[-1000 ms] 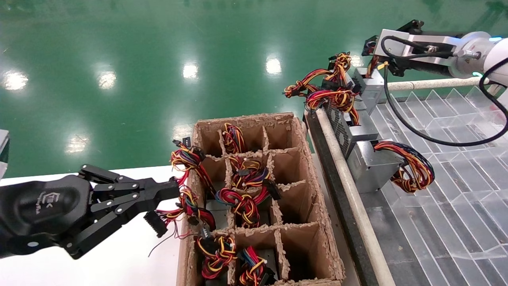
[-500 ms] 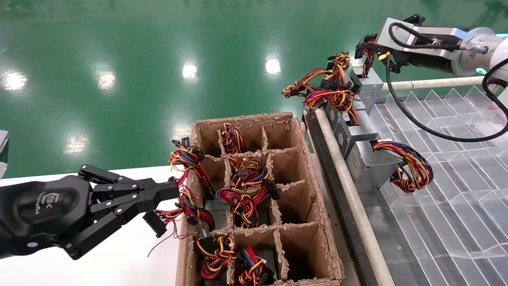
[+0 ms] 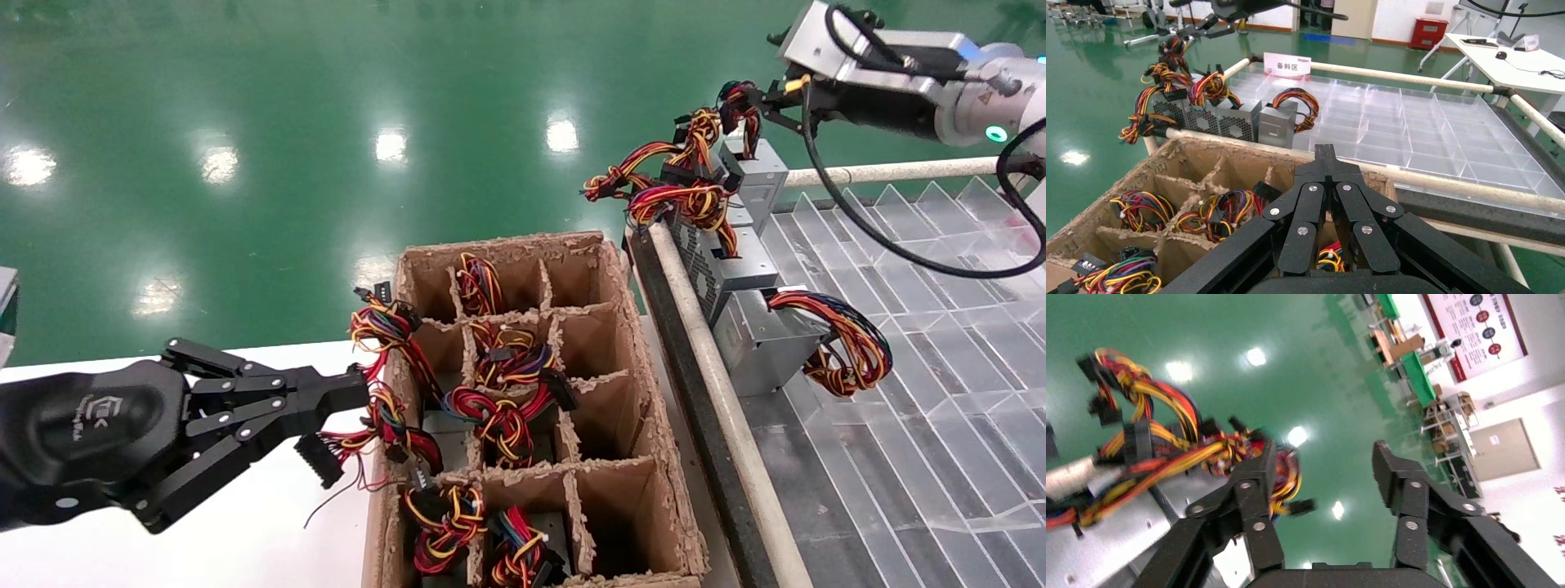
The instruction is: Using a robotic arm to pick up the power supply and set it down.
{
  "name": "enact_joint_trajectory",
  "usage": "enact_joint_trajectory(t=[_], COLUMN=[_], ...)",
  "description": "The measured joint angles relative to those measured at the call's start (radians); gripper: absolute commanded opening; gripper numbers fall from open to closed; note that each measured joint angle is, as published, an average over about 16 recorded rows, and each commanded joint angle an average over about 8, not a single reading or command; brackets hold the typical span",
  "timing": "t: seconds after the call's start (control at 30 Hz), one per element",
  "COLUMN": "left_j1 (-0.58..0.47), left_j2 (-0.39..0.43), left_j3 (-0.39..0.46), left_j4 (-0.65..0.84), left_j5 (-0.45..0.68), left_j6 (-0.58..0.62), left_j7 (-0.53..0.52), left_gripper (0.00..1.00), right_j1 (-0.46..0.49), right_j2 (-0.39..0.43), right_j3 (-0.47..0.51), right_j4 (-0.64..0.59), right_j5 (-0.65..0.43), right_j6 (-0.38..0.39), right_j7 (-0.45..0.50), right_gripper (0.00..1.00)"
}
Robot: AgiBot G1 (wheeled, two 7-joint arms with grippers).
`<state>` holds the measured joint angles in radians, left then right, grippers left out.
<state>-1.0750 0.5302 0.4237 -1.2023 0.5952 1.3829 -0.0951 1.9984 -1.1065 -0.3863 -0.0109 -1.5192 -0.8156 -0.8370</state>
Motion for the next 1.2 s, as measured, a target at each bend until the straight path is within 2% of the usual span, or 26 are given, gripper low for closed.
enact_joint_trajectory(t=[0.4, 0.77, 0.83, 1.03, 1.07, 1.1, 1.2], left_j1=[0.000, 0.000, 0.000, 0.000, 0.000, 0.000, 0.000], left_j2=[0.000, 0.000, 0.000, 0.000, 0.000, 0.000, 0.000], left_j3=[0.000, 0.000, 0.000, 0.000, 0.000, 0.000, 0.000], left_j4=[0.000, 0.000, 0.000, 0.000, 0.000, 0.000, 0.000], left_j5=[0.000, 0.000, 0.000, 0.000, 0.000, 0.000, 0.000], left_j6=[0.000, 0.000, 0.000, 0.000, 0.000, 0.000, 0.000], left_j7=[0.000, 0.000, 0.000, 0.000, 0.000, 0.000, 0.000], left_gripper=[0.00, 0.00, 0.09, 0.84, 0.93, 1.00, 1.00], right_j1=[-0.004, -0.117, -0.148, -0.240, -0.255, -0.270, -0.315], right_j2=[0.021, 0.085, 0.101, 0.148, 0.155, 0.163, 0.186], right_j3=[0.014, 0.029, 0.032, 0.041, 0.042, 0.044, 0.048], right_j4=[0.023, 0.185, 0.228, 0.354, 0.375, 0.396, 0.458], right_j5=[0.030, 0.130, 0.155, 0.230, 0.242, 0.255, 0.292], right_j6=[-0.126, -0.225, -0.242, -0.294, -0.303, -0.311, -0.337], right_j7=[0.048, 0.177, 0.209, 0.305, 0.321, 0.337, 0.385], right_gripper=[1.00, 1.00, 1.00, 1.00, 1.00, 1.00, 1.00])
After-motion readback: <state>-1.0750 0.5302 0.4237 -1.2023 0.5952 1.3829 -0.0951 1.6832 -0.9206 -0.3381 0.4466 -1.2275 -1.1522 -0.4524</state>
